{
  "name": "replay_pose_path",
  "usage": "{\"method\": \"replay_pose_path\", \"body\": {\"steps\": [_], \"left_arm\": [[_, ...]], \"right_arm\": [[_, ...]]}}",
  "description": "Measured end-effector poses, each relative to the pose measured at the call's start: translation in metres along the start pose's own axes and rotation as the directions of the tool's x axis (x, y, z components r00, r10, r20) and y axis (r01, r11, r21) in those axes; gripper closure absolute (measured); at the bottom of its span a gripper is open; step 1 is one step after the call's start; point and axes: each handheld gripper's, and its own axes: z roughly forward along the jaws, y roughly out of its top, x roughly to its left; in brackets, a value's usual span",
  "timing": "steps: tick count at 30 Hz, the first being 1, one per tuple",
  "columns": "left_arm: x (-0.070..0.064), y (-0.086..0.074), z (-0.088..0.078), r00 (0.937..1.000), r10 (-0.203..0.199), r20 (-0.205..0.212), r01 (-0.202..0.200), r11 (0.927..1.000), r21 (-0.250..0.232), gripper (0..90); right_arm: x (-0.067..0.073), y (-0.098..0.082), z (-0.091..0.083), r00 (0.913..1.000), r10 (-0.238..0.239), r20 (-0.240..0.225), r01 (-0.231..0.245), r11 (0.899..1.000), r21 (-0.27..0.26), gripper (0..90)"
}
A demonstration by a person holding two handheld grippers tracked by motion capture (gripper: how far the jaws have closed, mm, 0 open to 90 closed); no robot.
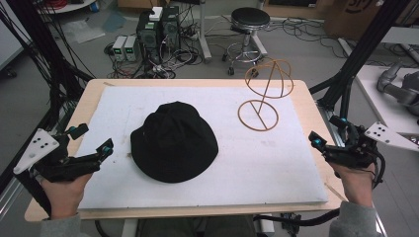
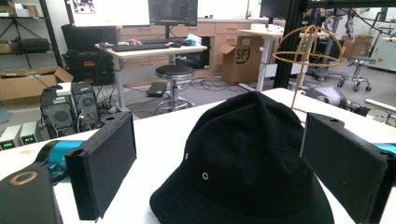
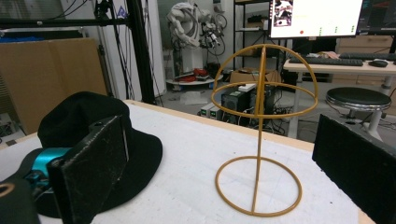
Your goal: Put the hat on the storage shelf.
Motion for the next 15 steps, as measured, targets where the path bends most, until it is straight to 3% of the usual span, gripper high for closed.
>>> {"method": "replay_pose_path", "body": {"steps": [15], "left_arm": [[-0.001, 0.0007, 0.0005, 1.0, 0.003, -0.004, -0.003, 1.0, 0.002, 10.9]], "right_arm": [[0.0003, -0.0003, 0.0003, 1.0, -0.003, -0.007, 0.003, 1.0, 0.003, 3.0]]}}
